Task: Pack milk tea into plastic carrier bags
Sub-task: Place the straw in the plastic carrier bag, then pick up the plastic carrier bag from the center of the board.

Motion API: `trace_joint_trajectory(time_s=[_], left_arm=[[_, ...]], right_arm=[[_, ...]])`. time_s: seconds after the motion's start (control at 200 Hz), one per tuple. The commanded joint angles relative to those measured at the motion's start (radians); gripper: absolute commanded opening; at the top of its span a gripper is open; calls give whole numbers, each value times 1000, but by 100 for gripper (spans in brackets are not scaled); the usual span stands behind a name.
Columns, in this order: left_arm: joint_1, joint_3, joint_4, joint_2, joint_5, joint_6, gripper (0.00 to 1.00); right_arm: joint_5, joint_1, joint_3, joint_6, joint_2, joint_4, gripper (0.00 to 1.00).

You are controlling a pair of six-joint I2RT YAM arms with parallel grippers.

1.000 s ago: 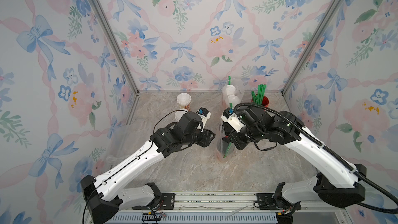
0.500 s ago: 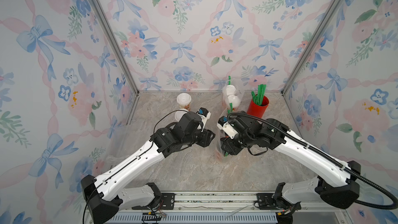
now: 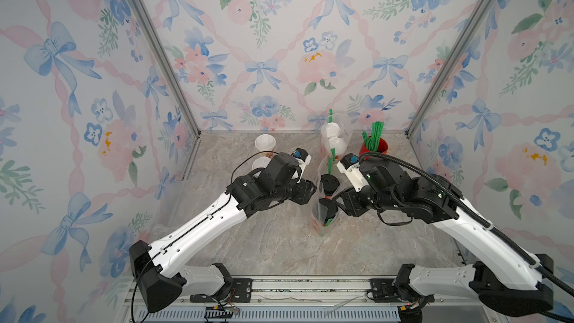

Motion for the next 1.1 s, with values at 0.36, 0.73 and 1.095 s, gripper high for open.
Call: trace_joint_trajectory(time_s=[0.36,0.73,1.095], left_arm=[[-6,156,-1,170,25,61,66],[-6,168,-1,235,45,79,53],[-6,173,0,223,28,85,11]], right_arm=[[-58,-215,-66,203,19,92,71],[-166,-245,-74,165,147,123,59],[-151,-239,-33,155,166,94,6]])
